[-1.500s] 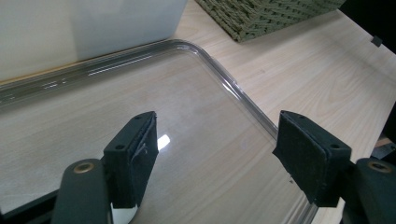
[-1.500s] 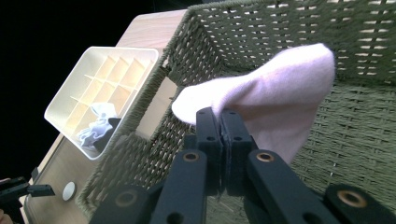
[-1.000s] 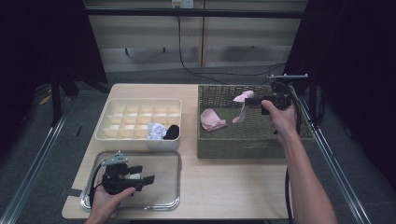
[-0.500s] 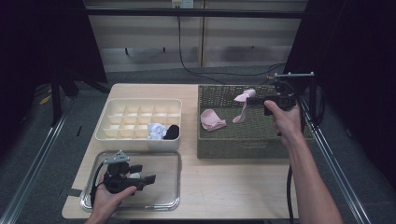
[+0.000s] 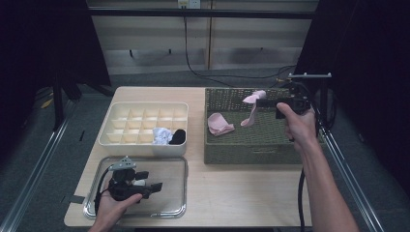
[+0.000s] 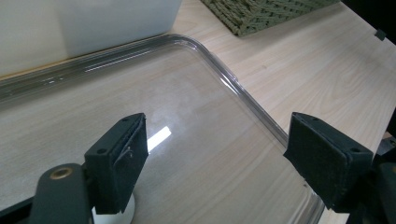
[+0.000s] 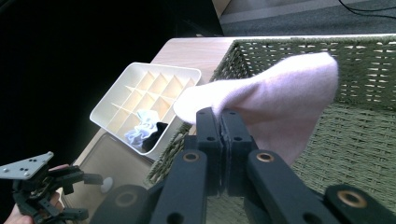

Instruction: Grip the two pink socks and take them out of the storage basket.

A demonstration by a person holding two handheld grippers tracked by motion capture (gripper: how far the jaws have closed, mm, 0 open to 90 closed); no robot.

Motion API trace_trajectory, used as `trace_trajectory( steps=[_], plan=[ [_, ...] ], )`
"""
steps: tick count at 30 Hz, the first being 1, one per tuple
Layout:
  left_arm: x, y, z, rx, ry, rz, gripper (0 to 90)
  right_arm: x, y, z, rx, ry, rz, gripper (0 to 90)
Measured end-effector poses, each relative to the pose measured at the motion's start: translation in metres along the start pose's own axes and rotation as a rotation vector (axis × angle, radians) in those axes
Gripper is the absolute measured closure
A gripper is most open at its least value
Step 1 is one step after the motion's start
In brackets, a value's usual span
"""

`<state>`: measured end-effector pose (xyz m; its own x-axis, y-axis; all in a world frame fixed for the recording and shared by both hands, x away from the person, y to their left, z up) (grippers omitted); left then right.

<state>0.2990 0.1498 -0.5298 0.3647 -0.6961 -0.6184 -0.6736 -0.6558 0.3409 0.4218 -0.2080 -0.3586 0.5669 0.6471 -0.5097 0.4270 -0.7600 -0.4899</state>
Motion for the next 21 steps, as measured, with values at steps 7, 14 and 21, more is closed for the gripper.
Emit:
trace_trajectory(
  steps=[7, 14, 21],
  plan=[
    [-0.001, -0.003, -0.001, -0.006, 0.006, -0.009, 21.0, -0.007, -0.013, 0.0, -0.005, 0.006, -0.017, 88.2],
    [-0.001, -0.003, -0.001, -0.003, 0.009, -0.009, 21.0, -0.016, -0.027, 0.002, -0.025, 0.014, -0.031, 88.2],
    [0.0, -0.003, -0.001, -0.004, 0.007, -0.012, 21.0, -0.023, -0.046, 0.015, -0.064, 0.013, -0.056, 88.2]
  ],
)
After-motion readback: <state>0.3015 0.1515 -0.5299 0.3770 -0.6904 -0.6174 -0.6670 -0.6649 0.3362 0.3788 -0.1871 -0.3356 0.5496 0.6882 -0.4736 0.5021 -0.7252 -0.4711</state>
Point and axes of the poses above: each handheld gripper's, and its own axes: x roughly forward along the jaws, z roughly out of its underside, y roughly to its right, the point moved 10 cm from there along x, roughly forward along the jaws
